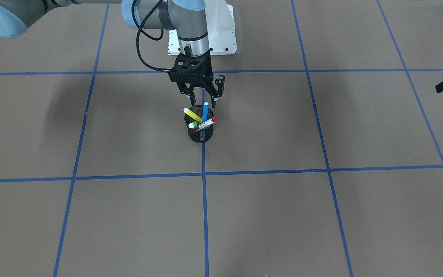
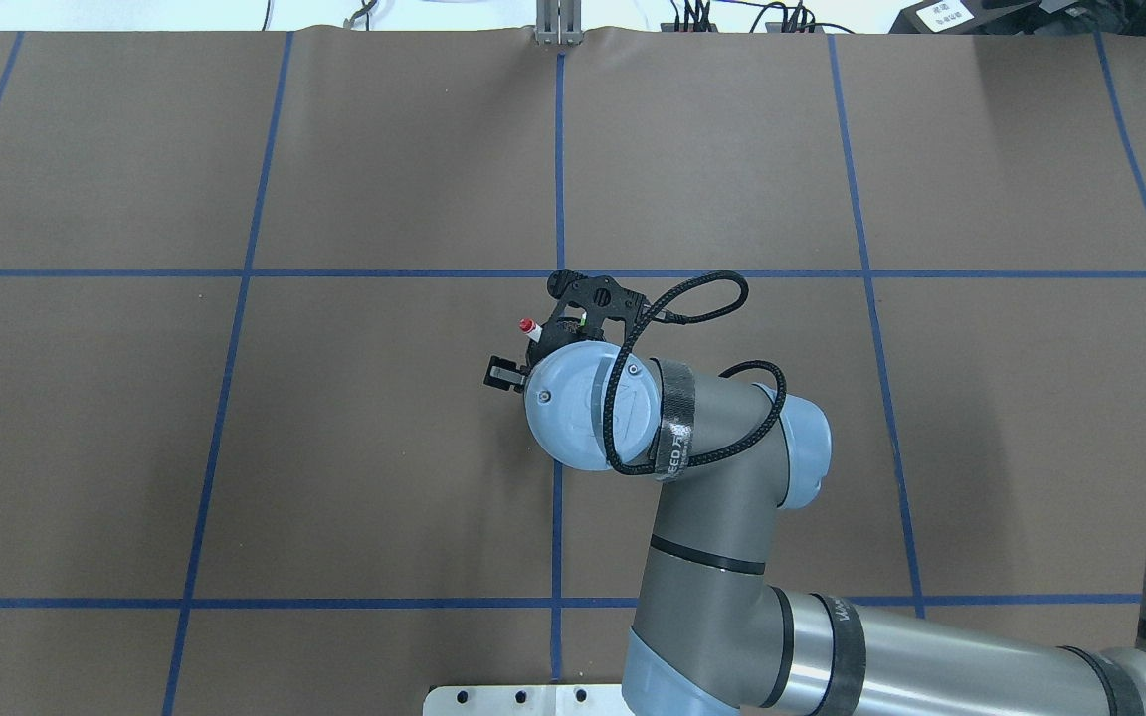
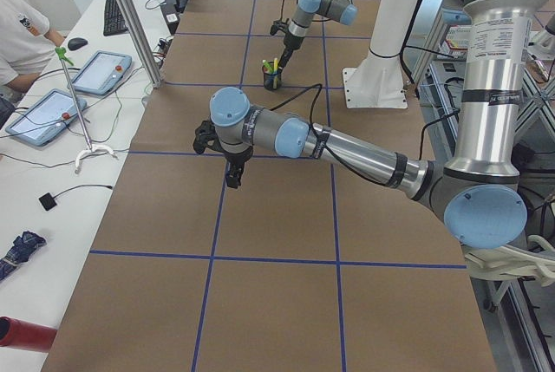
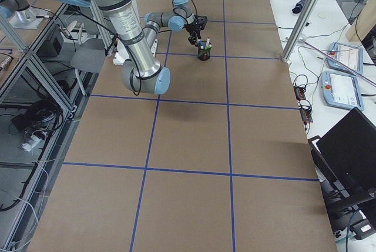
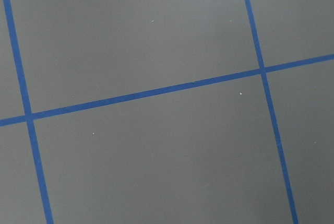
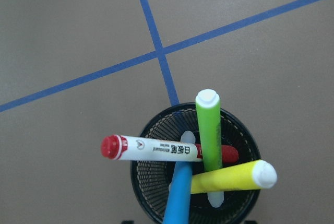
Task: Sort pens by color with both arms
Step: 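Lower the right gripper over the cup and grasp the blue marker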
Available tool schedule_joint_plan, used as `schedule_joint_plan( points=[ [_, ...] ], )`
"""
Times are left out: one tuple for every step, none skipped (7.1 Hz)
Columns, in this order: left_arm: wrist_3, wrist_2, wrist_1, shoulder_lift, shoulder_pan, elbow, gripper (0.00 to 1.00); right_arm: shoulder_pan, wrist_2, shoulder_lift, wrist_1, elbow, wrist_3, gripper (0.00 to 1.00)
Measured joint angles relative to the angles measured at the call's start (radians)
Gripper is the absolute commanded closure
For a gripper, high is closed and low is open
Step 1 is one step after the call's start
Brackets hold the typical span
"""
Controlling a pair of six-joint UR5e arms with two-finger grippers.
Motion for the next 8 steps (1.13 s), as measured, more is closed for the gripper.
schedule_joint_plan(
  points=[
    [0.000,0.000,0.000,0.001,0.000,0.000,0.00,-0.003,-0.011,0.003,0.000,-0.003,-0.002,0.45],
    [0.000,0.000,0.000,0.003,0.000,-0.001,0.00,-0.005,-0.023,0.006,-0.001,-0.005,-0.010,0.45],
    [-0.001,0.000,0.000,0.004,0.000,-0.003,0.00,-0.007,-0.033,0.009,-0.001,-0.006,-0.026,0.44],
    [-0.002,-0.001,0.000,0.005,0.000,-0.006,0.00,-0.008,-0.038,0.011,-0.001,-0.005,-0.038,0.45],
    [-0.002,-0.001,0.000,0.007,0.000,-0.009,0.00,-0.010,-0.045,0.012,-0.001,-0.004,-0.044,0.45],
    [-0.002,-0.002,0.000,0.008,0.000,-0.011,0.00,-0.013,-0.055,0.013,-0.001,-0.006,-0.046,0.45],
    [-0.002,-0.001,0.000,0.009,-0.001,-0.015,0.00,-0.014,-0.066,0.014,-0.001,-0.009,-0.052,0.46],
    [-0.002,-0.002,0.000,0.010,-0.001,-0.020,0.00,-0.015,-0.078,0.014,-0.001,-0.011,-0.062,0.48]
  ],
)
